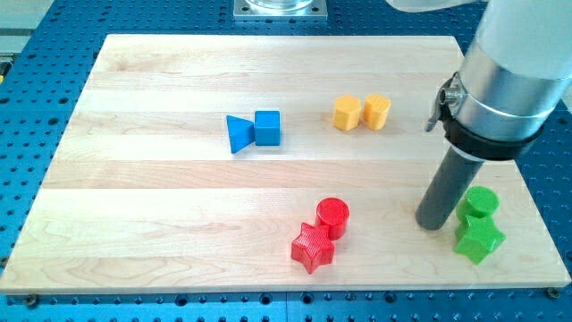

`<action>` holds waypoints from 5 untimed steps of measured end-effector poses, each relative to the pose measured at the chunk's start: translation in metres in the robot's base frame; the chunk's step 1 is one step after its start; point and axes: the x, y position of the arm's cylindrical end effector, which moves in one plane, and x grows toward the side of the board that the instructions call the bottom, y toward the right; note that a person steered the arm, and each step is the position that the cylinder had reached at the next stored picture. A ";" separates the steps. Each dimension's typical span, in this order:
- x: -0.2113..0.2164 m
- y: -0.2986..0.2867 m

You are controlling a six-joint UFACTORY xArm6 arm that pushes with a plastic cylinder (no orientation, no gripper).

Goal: Push the hexagon at the top left of the board

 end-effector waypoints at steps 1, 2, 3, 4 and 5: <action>0.000 -0.009; 0.000 -0.014; 0.000 -0.018; 0.000 -0.021; 0.000 -0.023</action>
